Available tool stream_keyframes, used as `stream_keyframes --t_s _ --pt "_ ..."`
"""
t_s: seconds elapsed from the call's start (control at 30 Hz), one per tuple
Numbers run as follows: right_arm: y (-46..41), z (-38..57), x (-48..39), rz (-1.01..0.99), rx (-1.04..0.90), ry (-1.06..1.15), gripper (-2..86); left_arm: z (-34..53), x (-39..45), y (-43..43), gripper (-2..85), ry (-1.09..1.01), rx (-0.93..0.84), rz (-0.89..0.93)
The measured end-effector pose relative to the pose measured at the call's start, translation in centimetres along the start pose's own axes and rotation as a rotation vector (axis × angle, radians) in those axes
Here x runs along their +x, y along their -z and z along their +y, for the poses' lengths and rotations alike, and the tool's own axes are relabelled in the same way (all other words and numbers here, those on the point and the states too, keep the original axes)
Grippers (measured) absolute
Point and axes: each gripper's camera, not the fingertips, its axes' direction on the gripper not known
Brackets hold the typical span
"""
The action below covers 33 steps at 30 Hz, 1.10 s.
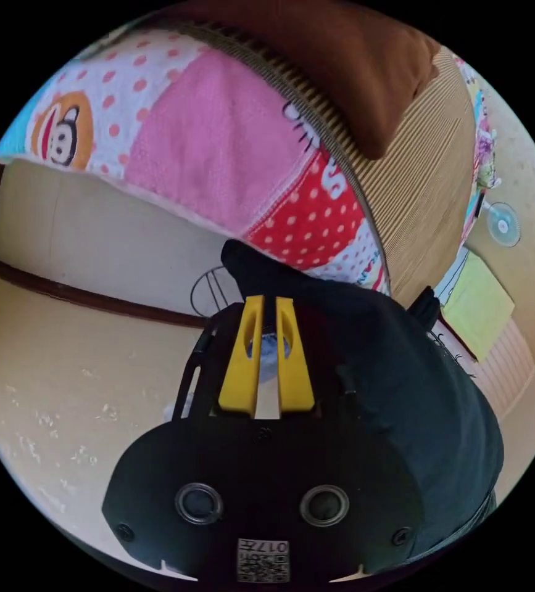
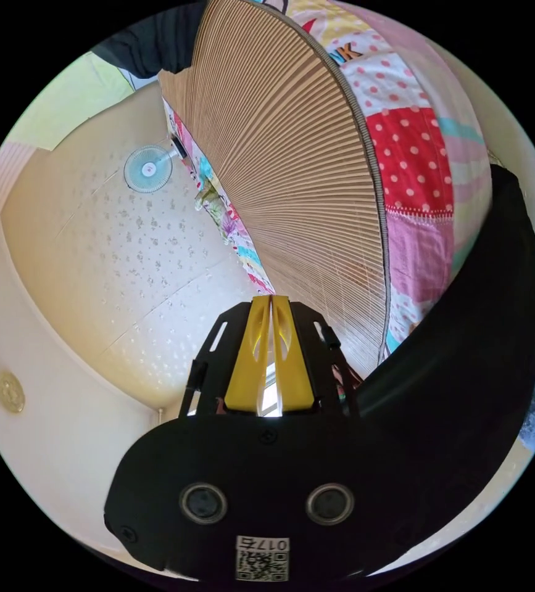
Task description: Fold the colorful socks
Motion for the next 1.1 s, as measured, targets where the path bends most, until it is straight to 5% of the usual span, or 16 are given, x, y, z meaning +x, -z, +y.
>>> stream_keyframes --t_s 0.3,0.37,0.5,0.77,0.97,1.1 --pt "-1.5 -1.5 -2.3 -0.049 -0.004 0.065 0.4 -9.0 13.5 18.4 13.7 -0.241 0.689 -0.216" --pt "-2.1 -1.7 -3.1 -0.018 -0.044 0.094 0.4 -11.6 15.0 20.0 14.4 -0.247 0.727 -0.214" --pt "-2.4 -1.8 -4.4 0.068 -0.130 0.149 0.3 -19.4 15.5 17.5 13.6 -0.189 0.538 -0.250" --pt "1.8 -0.8 -2.3 0.030 -0.002 0.120 0.4 -22.0 16.3 12.1 8.8 -0.096 0.525 -0.463" --pt "3.5 -0.8 1.1 -0.105 0.107 0.071 0.4 -19.8 12.9 8.5 5.1 -0.264 0.511 -0.238" --pt "1.2 -2.2 3.1 -0.190 0.068 0.050 0.4 -16.4 8.2 3.6 4.7 -0.464 0.286 0.180"
